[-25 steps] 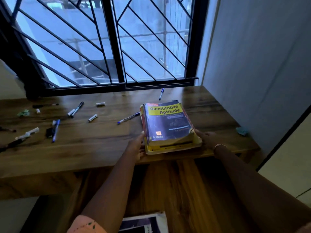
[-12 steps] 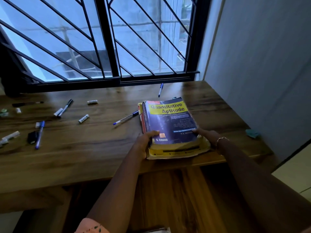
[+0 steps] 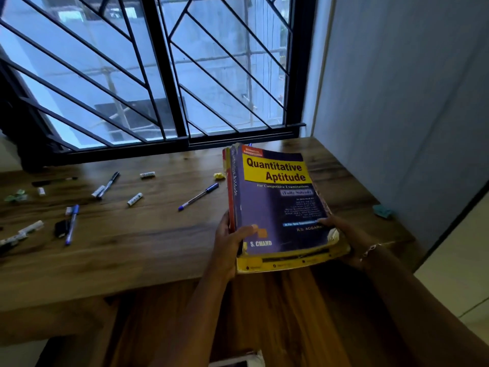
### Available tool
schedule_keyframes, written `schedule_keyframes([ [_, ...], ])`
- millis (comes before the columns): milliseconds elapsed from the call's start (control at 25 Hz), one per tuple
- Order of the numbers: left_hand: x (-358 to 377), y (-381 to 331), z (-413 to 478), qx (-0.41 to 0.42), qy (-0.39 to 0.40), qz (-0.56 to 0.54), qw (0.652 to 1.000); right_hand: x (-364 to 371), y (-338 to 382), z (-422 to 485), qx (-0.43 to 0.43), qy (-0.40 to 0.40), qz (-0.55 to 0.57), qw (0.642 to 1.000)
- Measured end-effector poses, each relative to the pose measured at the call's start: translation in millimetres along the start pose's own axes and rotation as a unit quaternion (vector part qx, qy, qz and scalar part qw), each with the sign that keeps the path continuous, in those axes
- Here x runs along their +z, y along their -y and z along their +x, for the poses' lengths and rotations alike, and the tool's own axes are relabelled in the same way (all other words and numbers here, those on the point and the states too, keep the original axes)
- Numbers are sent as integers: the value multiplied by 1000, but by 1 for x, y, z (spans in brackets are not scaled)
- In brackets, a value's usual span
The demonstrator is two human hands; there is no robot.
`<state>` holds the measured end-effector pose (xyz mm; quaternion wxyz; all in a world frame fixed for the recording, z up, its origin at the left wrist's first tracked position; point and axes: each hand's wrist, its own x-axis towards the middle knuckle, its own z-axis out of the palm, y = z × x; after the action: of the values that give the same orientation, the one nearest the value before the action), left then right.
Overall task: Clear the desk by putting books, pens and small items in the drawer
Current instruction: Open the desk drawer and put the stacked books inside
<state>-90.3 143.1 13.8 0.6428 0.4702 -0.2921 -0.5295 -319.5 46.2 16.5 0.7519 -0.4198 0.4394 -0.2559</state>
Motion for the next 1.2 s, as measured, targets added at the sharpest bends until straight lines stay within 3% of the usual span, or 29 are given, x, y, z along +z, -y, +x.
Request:
schedule_keyframes([
  [120, 23, -6, -43, 18, 6, 14, 1000, -14, 9, -38, -6, 45, -12, 999],
  [240, 44, 10, -92, 14, -20, 15, 1000, -33, 4, -72, -25, 68, -97, 993],
  [480, 54, 66, -176, -90, 8, 47, 995, -80, -72, -142, 20, 112, -119, 986],
  [680, 56, 114, -198, -178, -22, 115, 977, -96, -112, -154, 51, 88, -150, 983],
  [840, 57, 147, -202, -227, -51, 105, 967, -102, -119, -154, 75, 74, -179, 978],
  [1040, 55, 163, -196, -311, -79, 94, 942, -93, -129, -144, 130, -23, -232, 964],
  [1200, 65, 167, -197, -283, -81, 131, 947, -88, -144, -141, 119, -99, -320, 935],
])
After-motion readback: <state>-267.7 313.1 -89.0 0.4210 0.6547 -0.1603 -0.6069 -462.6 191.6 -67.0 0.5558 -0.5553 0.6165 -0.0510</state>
